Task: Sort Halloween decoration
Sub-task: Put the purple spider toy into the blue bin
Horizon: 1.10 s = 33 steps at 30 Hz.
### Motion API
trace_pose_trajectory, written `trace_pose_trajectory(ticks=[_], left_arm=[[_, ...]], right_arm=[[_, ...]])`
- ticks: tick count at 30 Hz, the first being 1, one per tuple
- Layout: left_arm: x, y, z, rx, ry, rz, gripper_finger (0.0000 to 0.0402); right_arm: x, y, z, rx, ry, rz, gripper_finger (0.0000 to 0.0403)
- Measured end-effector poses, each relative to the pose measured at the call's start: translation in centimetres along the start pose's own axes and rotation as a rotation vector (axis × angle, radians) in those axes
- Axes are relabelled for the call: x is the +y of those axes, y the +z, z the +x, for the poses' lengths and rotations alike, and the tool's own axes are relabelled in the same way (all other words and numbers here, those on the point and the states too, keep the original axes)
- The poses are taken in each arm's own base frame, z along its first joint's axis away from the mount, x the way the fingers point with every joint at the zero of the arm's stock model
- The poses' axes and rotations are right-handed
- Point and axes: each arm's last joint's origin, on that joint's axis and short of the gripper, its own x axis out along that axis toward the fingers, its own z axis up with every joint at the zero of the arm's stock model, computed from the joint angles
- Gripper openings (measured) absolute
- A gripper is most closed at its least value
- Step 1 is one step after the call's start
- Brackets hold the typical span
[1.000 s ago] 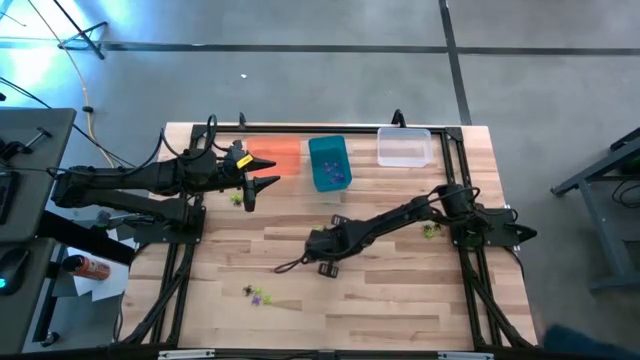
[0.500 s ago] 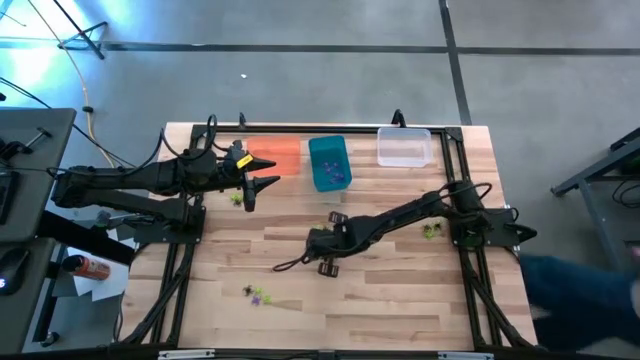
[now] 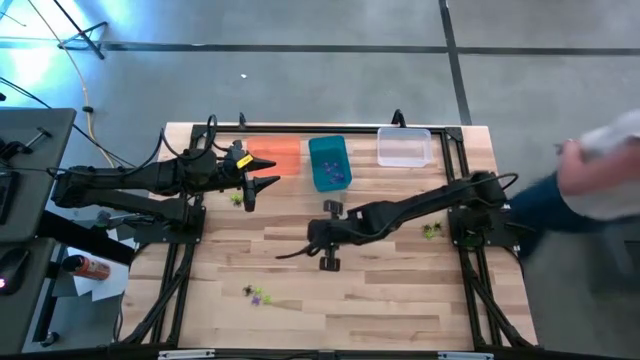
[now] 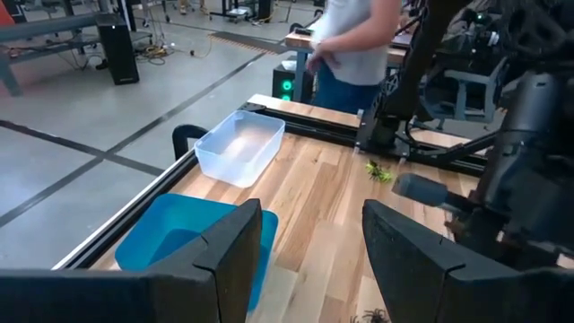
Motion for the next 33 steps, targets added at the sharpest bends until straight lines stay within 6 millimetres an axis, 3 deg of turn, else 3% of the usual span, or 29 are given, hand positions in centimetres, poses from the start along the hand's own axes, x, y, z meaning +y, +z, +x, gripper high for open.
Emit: trace_pose_trajectory(ticks=[16, 27, 30, 33], left_arm=[[0.0, 0.0, 0.0, -0.002, 0.005, -0.027, 0.0184], [0.0, 0.0, 0.0, -0.002, 0.004, -0.027, 0.0184], [0.0, 0.0, 0.0, -0.003, 0.004, -0.027, 0.0184], [0.0, 0.0, 0.0, -0.002, 0.004, -0.027, 0.0184]], right_arm=[[-5.5, 1.1, 0.2, -0.027, -0.086, -0.023, 0.0], [-9.4, 0.0, -3.3, 0.107, -0.112, -0.049, 0.0], [-10.5, -1.1, -4.2, 0.077, -0.096, -0.052, 0.0], [-11.7, -3.6, -5.0, -0.006, -0.086, -0.001, 0.0]])
